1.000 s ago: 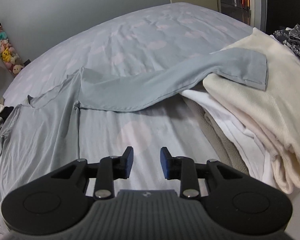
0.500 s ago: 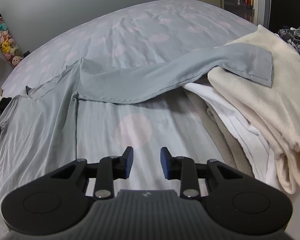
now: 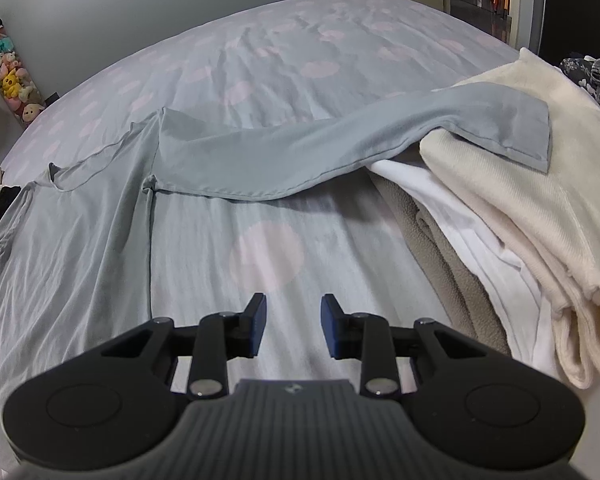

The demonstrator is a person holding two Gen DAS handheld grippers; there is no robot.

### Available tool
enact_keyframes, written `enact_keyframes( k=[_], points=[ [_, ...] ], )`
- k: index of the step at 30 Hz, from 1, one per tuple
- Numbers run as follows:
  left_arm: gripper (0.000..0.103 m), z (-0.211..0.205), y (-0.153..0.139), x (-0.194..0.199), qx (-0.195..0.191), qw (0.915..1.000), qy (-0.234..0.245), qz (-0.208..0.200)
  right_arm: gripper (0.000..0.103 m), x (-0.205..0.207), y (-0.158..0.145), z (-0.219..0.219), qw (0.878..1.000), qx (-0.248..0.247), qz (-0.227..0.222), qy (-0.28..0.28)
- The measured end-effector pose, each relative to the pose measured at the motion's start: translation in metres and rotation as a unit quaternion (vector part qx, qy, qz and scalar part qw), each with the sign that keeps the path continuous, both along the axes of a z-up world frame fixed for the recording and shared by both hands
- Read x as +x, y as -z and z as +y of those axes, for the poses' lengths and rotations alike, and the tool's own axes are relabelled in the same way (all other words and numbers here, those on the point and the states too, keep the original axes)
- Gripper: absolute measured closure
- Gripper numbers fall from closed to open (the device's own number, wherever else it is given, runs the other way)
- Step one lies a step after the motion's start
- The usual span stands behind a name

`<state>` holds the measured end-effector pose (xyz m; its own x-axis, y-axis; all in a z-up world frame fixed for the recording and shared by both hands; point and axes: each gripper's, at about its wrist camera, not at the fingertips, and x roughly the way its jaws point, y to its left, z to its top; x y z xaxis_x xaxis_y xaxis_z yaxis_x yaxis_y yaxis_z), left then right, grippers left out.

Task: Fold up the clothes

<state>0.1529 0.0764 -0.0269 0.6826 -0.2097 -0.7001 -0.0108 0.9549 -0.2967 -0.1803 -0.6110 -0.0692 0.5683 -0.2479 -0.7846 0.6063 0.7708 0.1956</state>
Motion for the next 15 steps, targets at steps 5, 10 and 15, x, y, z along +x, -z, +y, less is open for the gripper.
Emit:
enact_keyframes(
  k=[5, 10, 15],
  points=[
    [0.09, -0.004, 0.022, 0.002, 0.007, 0.9987, 0.03, 0.041, 0.061, 0.0, 0.001, 0.0, 1.0, 0.001, -0.002, 0.0],
    [0.084, -0.006, 0.045, 0.007, 0.011, 0.9953, 0.026, 0.093, 0.061, 0.0, 0.001, -0.001, 1.0, 0.004, -0.004, 0.001],
    [0.082, -0.005, 0.068, 0.011, 0.006, 0.9927, 0.013, 0.12, 0.061, -0.001, 0.0, -0.002, 1.0, 0.005, -0.005, 0.001]
  ],
)
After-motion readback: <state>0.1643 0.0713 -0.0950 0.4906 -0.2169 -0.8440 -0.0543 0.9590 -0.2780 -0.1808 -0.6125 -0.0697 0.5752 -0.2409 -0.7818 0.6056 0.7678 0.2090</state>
